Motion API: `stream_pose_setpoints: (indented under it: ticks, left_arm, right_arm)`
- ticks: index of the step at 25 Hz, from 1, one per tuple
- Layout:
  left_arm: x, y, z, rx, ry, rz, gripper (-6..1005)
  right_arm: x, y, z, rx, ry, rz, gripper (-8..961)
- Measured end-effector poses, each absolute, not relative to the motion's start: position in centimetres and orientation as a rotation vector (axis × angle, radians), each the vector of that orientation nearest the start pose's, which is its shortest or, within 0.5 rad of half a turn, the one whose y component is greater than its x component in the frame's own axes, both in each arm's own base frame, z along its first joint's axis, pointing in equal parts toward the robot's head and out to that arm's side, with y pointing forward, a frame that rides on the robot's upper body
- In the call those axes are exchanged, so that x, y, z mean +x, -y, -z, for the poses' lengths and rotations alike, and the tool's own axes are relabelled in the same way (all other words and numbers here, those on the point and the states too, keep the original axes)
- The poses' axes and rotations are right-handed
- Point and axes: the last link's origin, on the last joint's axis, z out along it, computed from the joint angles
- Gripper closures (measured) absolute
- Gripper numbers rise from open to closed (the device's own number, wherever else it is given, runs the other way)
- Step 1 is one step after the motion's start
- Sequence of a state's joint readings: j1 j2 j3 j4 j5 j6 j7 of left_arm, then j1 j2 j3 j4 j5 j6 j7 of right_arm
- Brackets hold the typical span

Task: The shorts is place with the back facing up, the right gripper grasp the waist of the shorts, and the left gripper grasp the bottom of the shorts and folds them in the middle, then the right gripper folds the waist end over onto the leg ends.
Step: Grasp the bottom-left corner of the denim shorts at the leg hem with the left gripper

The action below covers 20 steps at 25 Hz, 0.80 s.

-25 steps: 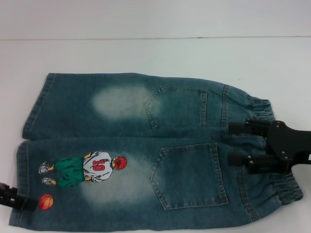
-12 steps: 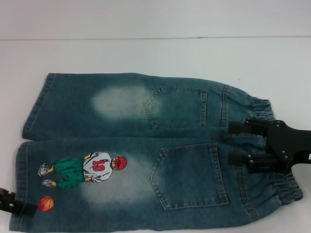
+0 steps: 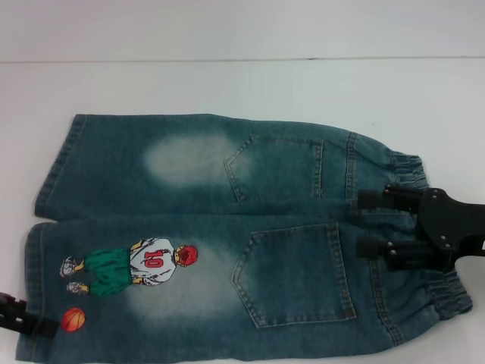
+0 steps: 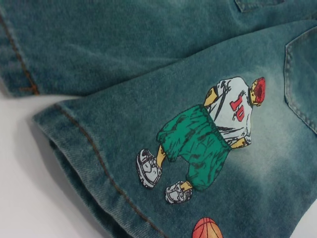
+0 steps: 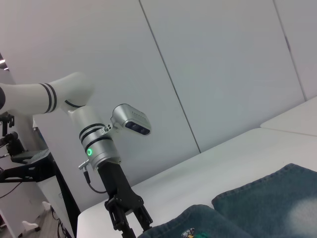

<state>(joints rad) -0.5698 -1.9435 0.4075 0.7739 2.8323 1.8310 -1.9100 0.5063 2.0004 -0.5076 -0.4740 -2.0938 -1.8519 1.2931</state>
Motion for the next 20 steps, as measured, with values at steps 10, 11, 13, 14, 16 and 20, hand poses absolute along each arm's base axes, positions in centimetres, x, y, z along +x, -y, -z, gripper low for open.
stream_pose_setpoints:
  ticks: [10,11,13,14,16,20]
  left_arm:
    - [-34.62,-28.52,-7.29,-2.626,1.541,-0.155,158]
    - [-34.62,-28.59,-7.29,-2.623,1.539,-0.156,158]
    - [-34.60,-28.77,-7.27,-2.619,1.532,-0.153,158]
    - [-34.60,-28.77,-7.27,-2.619,1.532,-0.153,158]
    - [-34.53,-28.86,-7.24,-2.620,1.528,-0.152,158]
    - [-34.34,-28.91,-7.22,-2.630,1.527,-0.153,158]
  right_arm:
    - [27.82,-28.28,-1.76,-2.828,-0.691,-0.976,11]
    - [27.82,-28.28,-1.76,-2.828,-0.691,-0.976,11]
    - [27.81,-28.29,-1.76,-2.829,-0.691,-0.976,11]
    - [27.81,-28.29,-1.76,-2.829,-0.691,-0.976,11]
    - [27.79,-28.32,-1.76,-2.829,-0.689,-0.976,11]
    - [27.79,-28.31,-1.76,-2.829,-0.690,-0.976,11]
